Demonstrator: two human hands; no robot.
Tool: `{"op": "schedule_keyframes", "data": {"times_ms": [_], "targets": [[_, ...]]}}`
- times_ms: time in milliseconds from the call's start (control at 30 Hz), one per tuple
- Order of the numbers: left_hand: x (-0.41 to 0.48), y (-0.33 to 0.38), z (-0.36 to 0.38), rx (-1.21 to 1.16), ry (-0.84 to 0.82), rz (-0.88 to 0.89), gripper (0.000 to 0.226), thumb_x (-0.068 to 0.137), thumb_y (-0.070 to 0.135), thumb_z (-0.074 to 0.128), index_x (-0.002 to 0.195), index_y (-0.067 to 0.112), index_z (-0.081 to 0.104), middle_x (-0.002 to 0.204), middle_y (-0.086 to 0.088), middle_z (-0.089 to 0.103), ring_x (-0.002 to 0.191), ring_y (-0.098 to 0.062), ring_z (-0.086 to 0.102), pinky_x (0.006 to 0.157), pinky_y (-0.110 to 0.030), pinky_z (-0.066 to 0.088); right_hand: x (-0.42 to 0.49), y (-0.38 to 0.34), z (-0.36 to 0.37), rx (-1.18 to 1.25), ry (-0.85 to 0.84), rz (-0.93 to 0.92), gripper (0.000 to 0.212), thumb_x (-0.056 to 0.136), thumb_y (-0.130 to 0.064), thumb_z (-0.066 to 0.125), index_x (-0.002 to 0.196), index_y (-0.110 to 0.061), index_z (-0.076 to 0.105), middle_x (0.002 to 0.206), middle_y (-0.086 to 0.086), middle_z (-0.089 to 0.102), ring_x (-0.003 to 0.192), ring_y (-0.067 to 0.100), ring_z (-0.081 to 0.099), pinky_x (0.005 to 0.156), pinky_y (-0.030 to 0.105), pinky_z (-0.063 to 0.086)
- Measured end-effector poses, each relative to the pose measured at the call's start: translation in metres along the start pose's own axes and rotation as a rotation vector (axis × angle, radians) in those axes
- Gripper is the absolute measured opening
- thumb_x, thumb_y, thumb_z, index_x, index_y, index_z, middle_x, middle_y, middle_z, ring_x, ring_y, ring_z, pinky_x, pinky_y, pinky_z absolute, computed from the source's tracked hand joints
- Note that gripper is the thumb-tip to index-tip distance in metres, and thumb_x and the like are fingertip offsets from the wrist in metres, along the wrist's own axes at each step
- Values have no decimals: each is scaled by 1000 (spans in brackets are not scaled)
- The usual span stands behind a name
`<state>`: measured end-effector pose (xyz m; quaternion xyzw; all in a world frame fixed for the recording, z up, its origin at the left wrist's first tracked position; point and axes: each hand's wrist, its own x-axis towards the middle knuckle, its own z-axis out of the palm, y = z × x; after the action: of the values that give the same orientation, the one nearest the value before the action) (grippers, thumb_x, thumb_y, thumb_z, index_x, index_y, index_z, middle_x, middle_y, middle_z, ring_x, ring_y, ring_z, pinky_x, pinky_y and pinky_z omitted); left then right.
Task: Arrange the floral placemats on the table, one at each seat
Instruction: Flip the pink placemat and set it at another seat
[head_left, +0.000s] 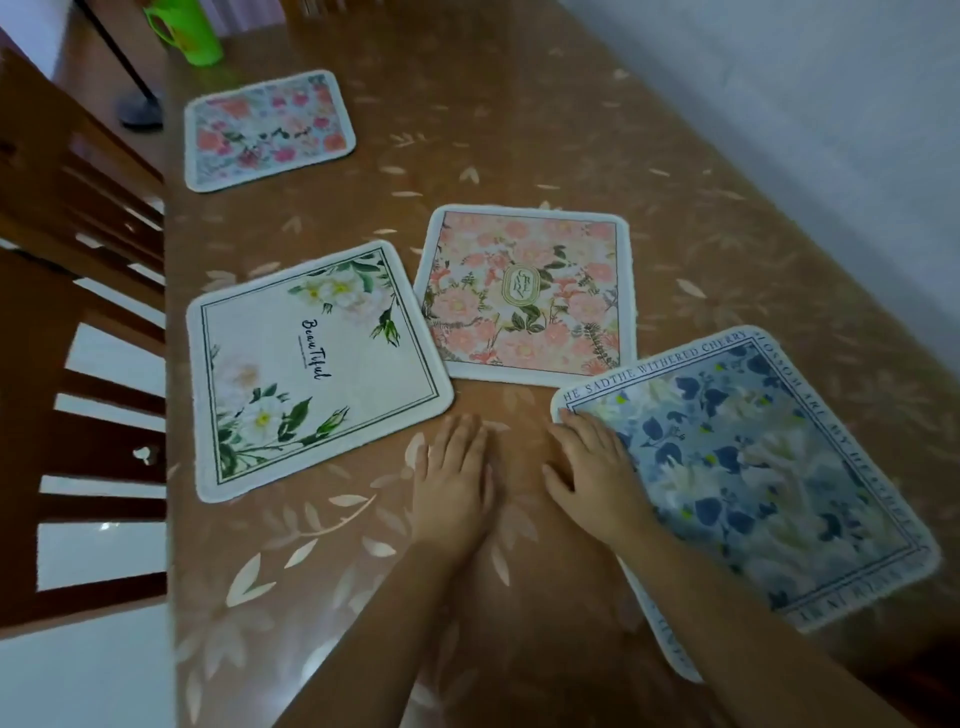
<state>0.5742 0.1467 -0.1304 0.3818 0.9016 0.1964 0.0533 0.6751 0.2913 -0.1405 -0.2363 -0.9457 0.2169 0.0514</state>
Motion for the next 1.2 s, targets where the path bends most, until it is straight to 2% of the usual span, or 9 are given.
{"op": "schedule_keyframes", "data": {"times_ms": [133, 200, 333, 433, 567, 733, 867, 1000, 1200], "targets": [[27, -16, 2, -9, -8, 5, 42, 91, 19, 48, 132, 12, 44, 145, -8, 37, 138, -25, 23, 112, -45, 13, 30, -4, 2, 10, 49, 8, 47, 85, -26, 58, 128, -9, 46, 141, 10, 41, 135, 26, 28, 113, 45, 18], [42, -21, 5, -8, -11, 11, 43, 92, 21, 46, 133, 13, 41, 146, -8, 35, 138, -25, 21, 112, -44, 11, 46, -6, 2, -6, 88, 2, 46, 81, -23, 63, 123, -8, 51, 135, 12, 48, 131, 28, 37, 109, 46, 26], [70, -26, 8, 7, 4, 77, 42, 89, 19, 53, 129, 9, 46, 141, -12, 43, 134, -30, 31, 109, -50, 20, 73, -4, 4, -77, 151, -47, 43, 73, -23, 71, 110, -5, 59, 116, 14, 61, 114, 31, 53, 98, 47, 40], [88, -32, 10, 29, -2, 124, 41, 89, 21, 55, 127, 9, 48, 138, -12, 46, 133, -29, 34, 107, -49, 25, 86, -3, 5, -60, 174, -27, 41, 71, -23, 73, 106, -7, 60, 111, 11, 61, 109, 31, 54, 95, 46, 42], [105, -36, 14, 6, -29, 136, 44, 90, 25, 53, 131, 13, 44, 140, -10, 44, 134, -26, 31, 109, -46, 20, 99, -2, 2, -57, 192, -49, 35, 68, -21, 77, 98, -7, 64, 103, 11, 63, 103, 32, 57, 86, 44, 45], [120, -32, 15, -5, 10, 203, 39, 75, 19, 72, 111, 7, 62, 123, -16, 60, 118, -35, 51, 99, -53, 35, 111, 7, -9, -25, 148, -159, 33, 66, -22, 80, 90, -2, 67, 94, 15, 65, 94, 35, 60, 81, 50, 50], [127, -35, 14, -68, 42, 276, 34, 69, 14, 77, 101, 5, 68, 113, -17, 65, 110, -38, 56, 90, -56, 45, 117, 14, -10, -55, 149, -246, 32, 66, -26, 80, 84, -3, 68, 87, 14, 67, 87, 33, 63, 80, 46, 52], [129, -35, 14, -63, 80, 367, 25, 71, 10, 75, 94, 2, 70, 106, -18, 68, 106, -40, 59, 84, -58, 48, 118, 18, -9, -54, 171, -299, 28, 71, -28, 76, 84, -4, 69, 89, 11, 68, 88, 30, 64, 81, 45, 51], [132, -28, 9, -104, 110, 395, 16, 74, 8, 66, 87, 1, 72, 94, -15, 72, 94, -34, 66, 79, -50, 53, 123, 15, -13, -5, 238, -357, 14, 79, -22, 70, 76, -8, 69, 78, 4, 69, 76, 20, 64, 72, 30, 52]]}}
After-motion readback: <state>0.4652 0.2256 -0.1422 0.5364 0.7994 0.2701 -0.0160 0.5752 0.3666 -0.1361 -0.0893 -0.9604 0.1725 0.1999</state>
